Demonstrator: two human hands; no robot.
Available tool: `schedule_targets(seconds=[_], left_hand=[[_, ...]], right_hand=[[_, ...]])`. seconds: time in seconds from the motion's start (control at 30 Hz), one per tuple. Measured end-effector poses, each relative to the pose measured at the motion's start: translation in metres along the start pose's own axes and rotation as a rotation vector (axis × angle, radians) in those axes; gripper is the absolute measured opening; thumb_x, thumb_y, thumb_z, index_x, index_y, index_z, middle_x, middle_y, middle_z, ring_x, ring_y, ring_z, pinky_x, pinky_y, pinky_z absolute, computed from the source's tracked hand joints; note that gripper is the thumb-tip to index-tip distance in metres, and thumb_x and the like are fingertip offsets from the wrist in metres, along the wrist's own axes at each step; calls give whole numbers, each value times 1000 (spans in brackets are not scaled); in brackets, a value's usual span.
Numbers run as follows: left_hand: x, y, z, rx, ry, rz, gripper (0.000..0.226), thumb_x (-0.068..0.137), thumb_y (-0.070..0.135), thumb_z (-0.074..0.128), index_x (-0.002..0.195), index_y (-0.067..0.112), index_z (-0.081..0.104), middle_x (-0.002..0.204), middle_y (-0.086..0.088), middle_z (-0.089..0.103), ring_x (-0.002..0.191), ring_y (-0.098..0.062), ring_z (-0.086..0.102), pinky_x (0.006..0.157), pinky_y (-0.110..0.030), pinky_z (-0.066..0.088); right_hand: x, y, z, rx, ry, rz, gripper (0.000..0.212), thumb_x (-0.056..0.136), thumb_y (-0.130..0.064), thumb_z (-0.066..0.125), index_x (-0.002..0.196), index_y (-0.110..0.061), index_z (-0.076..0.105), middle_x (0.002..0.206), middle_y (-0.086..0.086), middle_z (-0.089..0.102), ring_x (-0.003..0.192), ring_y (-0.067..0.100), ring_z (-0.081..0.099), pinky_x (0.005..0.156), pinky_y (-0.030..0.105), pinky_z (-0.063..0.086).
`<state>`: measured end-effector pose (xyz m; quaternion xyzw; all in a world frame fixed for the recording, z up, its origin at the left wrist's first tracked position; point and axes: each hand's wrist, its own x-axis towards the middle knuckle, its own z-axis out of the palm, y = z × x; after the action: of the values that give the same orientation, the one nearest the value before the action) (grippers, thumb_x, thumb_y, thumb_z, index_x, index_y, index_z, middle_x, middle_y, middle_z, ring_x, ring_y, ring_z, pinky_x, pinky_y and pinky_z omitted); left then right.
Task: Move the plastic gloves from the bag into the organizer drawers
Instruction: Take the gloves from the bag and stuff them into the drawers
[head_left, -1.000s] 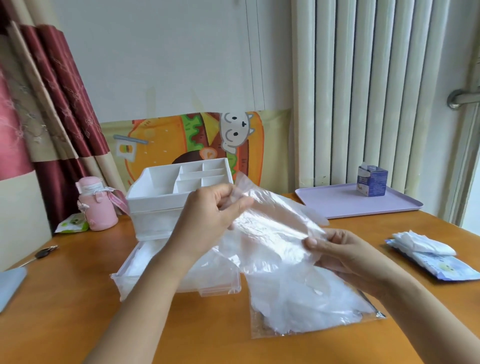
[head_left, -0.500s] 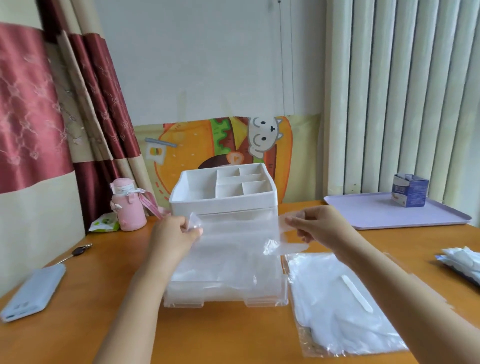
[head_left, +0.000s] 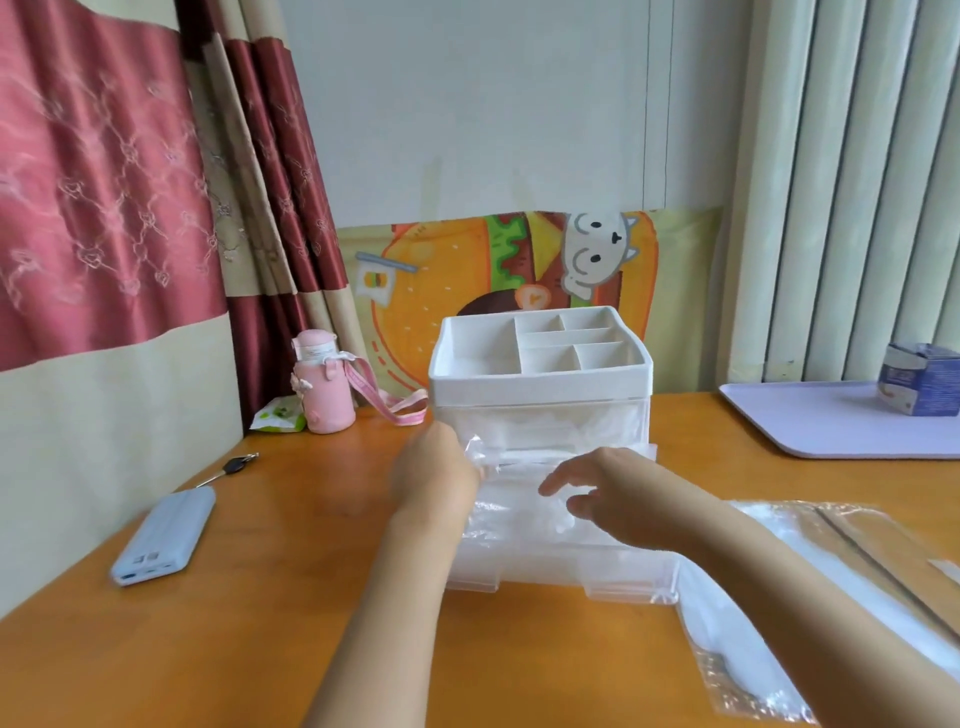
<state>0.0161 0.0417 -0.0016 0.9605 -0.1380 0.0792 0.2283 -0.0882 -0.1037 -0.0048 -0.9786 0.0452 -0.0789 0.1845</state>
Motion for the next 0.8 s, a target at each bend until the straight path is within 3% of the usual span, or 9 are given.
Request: schedule_targets(seconds=[0.2,0.27,0.37,0.43,0.5,0.53,0.6,0.67,0.8], left_hand=[[-1,3,-1,105,-12,3,15,85,17,69,97,11,62,109,-7,66,101,-26,64,69,-29,44],[-5,4,-8,128,21,13,12,88,17,68,95,15,59,110,-6,66,102,-25,63,67,-29,42],[-12,6,-23,94,159,66,15,90,15,65,104,14,62,112,-3,65,104,-24,62,66,-28,40],[-15,10,-29,-29,171,165,11,88,14,65,98,19,67,100,-6,66,94,-27,61,69,-30,44],[-19,14,-25,-149,26,281,15,84,12,63,75,24,65,73,-7,59,71,-27,52,64,-31,47],[-20,16,-20,-160,-75,306,15,85,13,60,73,20,66,72,-9,58,69,-25,50,61,-29,45],[-20,20,-8,-107,-258,299,19,93,19,53,98,14,72,99,-8,68,87,-25,61,68,-24,43],[-15,22,5,-50,-385,261,32,99,21,45,127,16,58,126,-4,58,109,-21,57,81,-25,43],[-9,26,16,2,-441,208,29,99,15,40,122,8,56,108,-7,57,90,-20,51,67,-24,39]], right_hand=[[17,-1,7,-131,-214,23,63,87,-29,67,144,-31,38,148,-9,40,130,13,42,105,24,33],[21,0,10,-204,-268,24,70,89,-35,63,149,-28,27,155,-7,28,140,15,28,115,29,23],[23,-1,10,-263,-335,46,72,92,-44,56,151,-29,18,159,-3,18,145,20,17,116,34,15],[22,-4,7,-273,-355,47,73,93,-46,54,152,-28,15,159,-3,16,146,21,15,116,34,15],[23,-8,5,-258,-367,28,70,94,-46,52,152,-25,18,158,-2,21,145,22,19,114,34,18],[24,-10,7,-249,-375,0,67,95,-46,50,151,-24,22,156,-2,26,144,23,21,113,35,19],[28,-13,12,-255,-383,-67,61,96,-48,44,150,-26,25,156,-4,26,146,23,15,115,42,11],[32,-11,17,-264,-367,-102,63,96,-51,41,151,-28,20,158,-6,19,147,21,7,117,49,4],[41,3,28,-253,-328,-59,73,93,-53,46,152,-31,10,159,-10,13,148,17,3,117,53,2]])
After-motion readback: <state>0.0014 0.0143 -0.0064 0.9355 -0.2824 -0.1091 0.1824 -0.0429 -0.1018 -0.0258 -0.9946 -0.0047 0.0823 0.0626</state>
